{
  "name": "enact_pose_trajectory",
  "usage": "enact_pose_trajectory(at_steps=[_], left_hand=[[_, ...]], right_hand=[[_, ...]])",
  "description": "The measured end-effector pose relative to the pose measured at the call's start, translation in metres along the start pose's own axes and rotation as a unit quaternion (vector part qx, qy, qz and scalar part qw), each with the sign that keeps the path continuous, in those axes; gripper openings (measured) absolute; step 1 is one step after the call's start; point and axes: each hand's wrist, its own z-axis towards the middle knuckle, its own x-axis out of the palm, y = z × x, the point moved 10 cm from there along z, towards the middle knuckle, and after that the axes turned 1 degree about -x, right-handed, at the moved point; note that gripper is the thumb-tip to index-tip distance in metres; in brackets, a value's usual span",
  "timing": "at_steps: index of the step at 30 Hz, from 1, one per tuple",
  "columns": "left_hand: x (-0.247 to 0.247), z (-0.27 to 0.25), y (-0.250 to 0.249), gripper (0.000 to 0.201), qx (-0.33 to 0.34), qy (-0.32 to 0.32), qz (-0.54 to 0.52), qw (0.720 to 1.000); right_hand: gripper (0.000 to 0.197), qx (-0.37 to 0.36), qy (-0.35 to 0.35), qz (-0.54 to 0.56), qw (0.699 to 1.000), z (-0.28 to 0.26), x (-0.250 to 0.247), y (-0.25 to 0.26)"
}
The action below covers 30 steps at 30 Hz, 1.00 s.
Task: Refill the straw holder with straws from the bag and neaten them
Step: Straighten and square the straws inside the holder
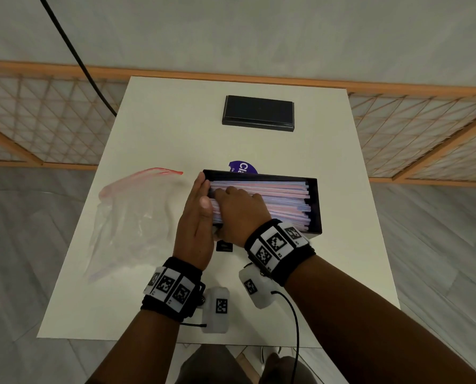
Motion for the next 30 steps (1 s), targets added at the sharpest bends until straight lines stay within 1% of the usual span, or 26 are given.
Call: enact_pose_trajectory(at_steps=[5,8,12,16,19,21,24,25,26,28,30], left_hand=[[0.000,0.000,0.002,0.056,-0.003,-0.002,-0.001,1.000],[0.001,0.000,0.001,0.059,0.004,0.003,0.008,1.000],[0.001,0.001,0.001,0.057,0.008,0.010,0.034,0.999],[0.002,0.001,0.002,0.063,0.012,0.013,0.034,0.999],[0.002,0.001,0.001,0.064,0.017,0.018,0.051,0.998],[0.001,0.001,0.001,0.063,0.020,0.018,0.056,0.998],[0.002,0.001,0.000,0.061,0.017,0.022,0.037,0.999],[0.001,0.001,-0.001,0.061,0.015,0.023,0.027,0.999],[0.001,0.000,-0.002,0.061,0.015,0.023,0.022,0.999],[0.000,0.000,-0.004,0.063,0.020,0.023,0.025,0.999],[0.000,-0.001,-0.003,0.063,0.025,0.024,0.022,0.999]], right_hand=[[0.078,-0.004,-0.007,0.000,1.000,0.001,0.004,-0.002],[0.070,-0.001,-0.015,-0.008,1.000,0.001,0.006,-0.003],[0.063,0.016,-0.069,-0.028,0.997,0.001,0.003,-0.002],[0.058,0.022,-0.102,-0.043,0.994,-0.003,0.006,0.000],[0.057,0.029,-0.128,-0.043,0.990,-0.005,0.001,0.000],[0.061,0.034,-0.146,-0.034,0.988,-0.008,-0.003,0.000],[0.082,0.025,-0.169,-0.005,0.985,-0.015,-0.015,0.000],[0.085,0.023,-0.175,0.004,0.984,-0.020,-0.020,-0.002],[0.084,0.023,-0.179,0.008,0.984,-0.025,-0.027,-0.004],[0.070,0.025,-0.160,0.005,0.987,-0.036,-0.033,-0.009],[0.058,0.023,-0.099,0.001,0.995,-0.041,-0.025,-0.011]])
